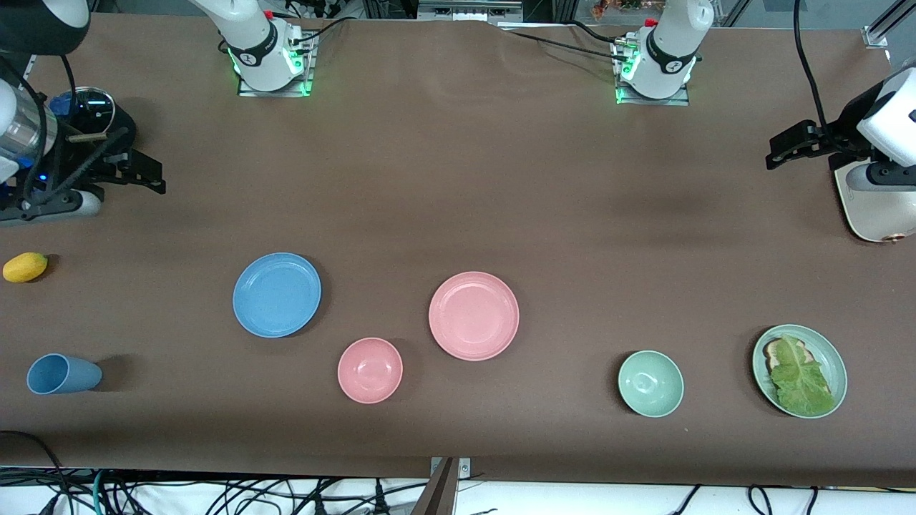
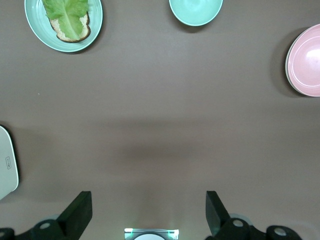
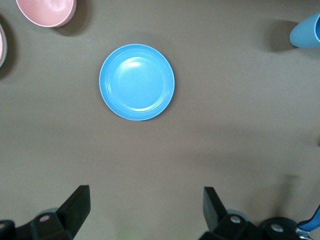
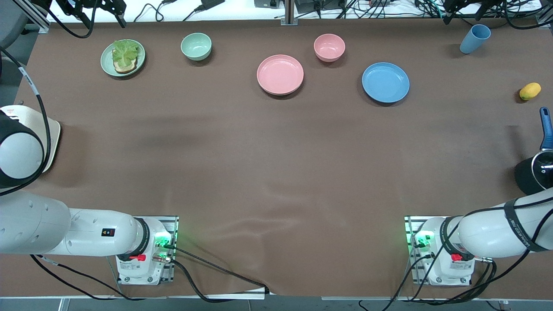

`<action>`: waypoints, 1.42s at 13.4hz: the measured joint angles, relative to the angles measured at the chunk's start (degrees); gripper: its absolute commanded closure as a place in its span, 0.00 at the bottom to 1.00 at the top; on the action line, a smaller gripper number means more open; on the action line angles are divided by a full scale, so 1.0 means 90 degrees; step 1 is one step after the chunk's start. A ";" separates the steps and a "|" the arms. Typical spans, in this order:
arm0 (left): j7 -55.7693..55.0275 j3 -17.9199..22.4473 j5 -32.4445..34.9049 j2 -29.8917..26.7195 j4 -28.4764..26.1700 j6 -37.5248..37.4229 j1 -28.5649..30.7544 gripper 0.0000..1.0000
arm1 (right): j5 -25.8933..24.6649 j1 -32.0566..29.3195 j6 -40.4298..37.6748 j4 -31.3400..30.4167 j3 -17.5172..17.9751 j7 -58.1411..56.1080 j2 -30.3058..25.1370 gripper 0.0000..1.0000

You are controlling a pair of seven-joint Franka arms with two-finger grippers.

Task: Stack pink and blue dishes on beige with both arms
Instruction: 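Move the right gripper down to the rim of the blue plate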

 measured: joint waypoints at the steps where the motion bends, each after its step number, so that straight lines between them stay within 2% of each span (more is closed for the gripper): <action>1: 0.0000 -0.0002 0.0000 0.0000 -0.0010 0.0007 -0.0001 0.00 | -0.0013 0.0000 -0.0004 -0.0002 0.0000 -0.0001 0.0101 0.00; 6: 0.0000 -0.0014 0.0000 0.0002 -0.0020 0.0067 -0.0004 0.00 | -0.0245 -0.0032 0.0254 0.0001 -0.0011 -0.0001 0.1057 0.00; 9: 0.0000 -0.0007 0.0000 0.0015 -0.0020 0.0076 0.0002 0.00 | -0.0244 -0.0102 0.0985 -0.0195 -0.0017 -0.0028 0.1554 0.00; 14: 0.0000 -0.0001 -0.0031 0.0050 -0.0020 0.0088 0.0010 0.00 | -0.0242 -0.0103 0.3307 -0.1890 -0.0014 -0.0028 0.1654 0.02; 17: 0.0000 0.0004 -0.0034 0.0091 -0.0020 0.0091 0.0029 0.00 | -0.0242 -0.0114 0.4562 -0.2848 -0.0014 -0.0028 0.1690 0.12; 19: 0.0000 0.0018 -0.0118 0.0122 -0.0021 0.0091 0.0102 0.00 | -0.0242 -0.0163 0.5141 -0.3234 -0.0015 -0.0027 0.1736 0.18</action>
